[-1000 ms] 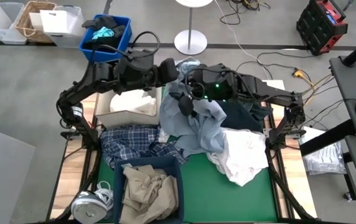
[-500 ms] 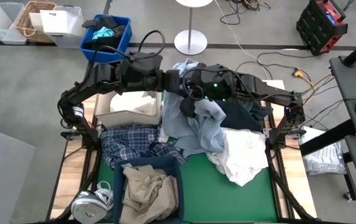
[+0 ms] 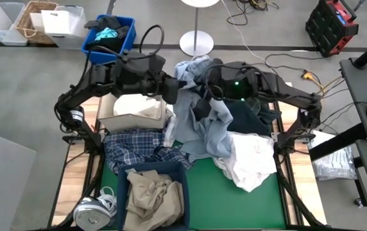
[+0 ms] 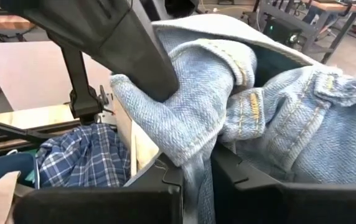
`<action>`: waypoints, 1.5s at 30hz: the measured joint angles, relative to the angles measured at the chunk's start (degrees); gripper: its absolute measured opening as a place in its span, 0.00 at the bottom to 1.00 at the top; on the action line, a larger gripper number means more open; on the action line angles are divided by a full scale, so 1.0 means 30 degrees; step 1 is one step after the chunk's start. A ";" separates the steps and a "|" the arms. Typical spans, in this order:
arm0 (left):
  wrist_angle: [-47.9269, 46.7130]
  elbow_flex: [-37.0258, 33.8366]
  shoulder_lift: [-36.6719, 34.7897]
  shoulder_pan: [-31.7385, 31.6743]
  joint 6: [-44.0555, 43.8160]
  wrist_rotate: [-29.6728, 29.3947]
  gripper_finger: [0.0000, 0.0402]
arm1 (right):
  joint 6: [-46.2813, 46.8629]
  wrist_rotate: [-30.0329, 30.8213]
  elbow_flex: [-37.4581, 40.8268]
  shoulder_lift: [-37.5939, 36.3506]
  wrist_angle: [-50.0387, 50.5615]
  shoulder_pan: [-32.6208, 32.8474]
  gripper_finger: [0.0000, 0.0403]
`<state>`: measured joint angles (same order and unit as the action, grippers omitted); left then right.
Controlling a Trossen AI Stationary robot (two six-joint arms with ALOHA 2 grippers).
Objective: Sort clothes
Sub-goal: Put the light blue pants into the blue laundry organizer
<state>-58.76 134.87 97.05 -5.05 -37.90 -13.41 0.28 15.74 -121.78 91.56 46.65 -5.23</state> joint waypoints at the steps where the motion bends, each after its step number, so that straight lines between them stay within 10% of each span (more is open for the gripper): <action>1: -0.0164 0.0000 -0.0018 -0.0041 -0.0008 -0.0096 0.06 | -0.0057 -0.0013 0.0000 -0.0109 0.0035 0.0033 0.06; 25: -0.0449 0.0000 0.0253 -0.0098 -0.0131 -0.0578 0.08 | -0.0271 -0.0756 -0.0022 0.0595 0.0587 0.0399 0.06; 45: -0.2395 0.0036 -0.1500 -0.0215 0.0830 -0.0677 0.60 | -0.0811 0.1018 -0.0676 0.0250 0.0656 0.0370 0.06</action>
<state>-65.95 134.98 92.55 -5.69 -35.41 -15.44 -2.15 18.80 -123.81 92.31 48.62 -4.12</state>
